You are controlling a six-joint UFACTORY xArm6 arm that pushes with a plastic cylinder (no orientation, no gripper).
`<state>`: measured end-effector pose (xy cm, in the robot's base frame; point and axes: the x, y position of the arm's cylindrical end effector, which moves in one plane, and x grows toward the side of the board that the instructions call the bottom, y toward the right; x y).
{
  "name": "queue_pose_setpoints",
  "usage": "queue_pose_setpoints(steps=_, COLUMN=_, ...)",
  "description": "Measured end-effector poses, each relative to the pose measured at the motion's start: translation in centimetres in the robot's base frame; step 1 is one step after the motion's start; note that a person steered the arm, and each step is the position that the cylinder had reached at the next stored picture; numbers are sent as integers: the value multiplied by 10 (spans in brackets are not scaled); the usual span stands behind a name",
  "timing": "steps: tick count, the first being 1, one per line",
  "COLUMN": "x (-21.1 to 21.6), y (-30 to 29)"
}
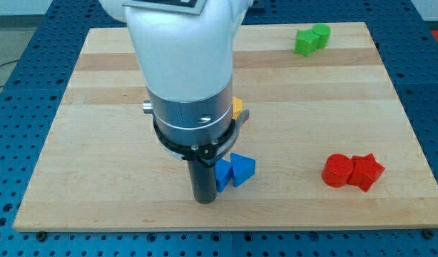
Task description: Push the blue blocks towards the yellow blocks
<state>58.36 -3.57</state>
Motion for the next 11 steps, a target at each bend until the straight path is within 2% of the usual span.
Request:
queue_pose_setpoints(steps=2, x=5, y=-12)
queue_pose_setpoints(steps=3, x=29, y=68)
queue_pose_setpoints(steps=4, x=5, y=81)
queue_pose_setpoints(steps=5, x=-40, y=68)
queue_pose_setpoints(steps=6, x=-68, y=57)
queue_pose_setpoints(steps=7, x=-59, y=67)
queue_pose_setpoints(steps=8, x=-56, y=29)
queue_pose_setpoints(steps=9, x=-99, y=14)
queue_pose_setpoints(steps=10, x=-102, y=6)
queue_pose_setpoints(steps=11, x=-65, y=23)
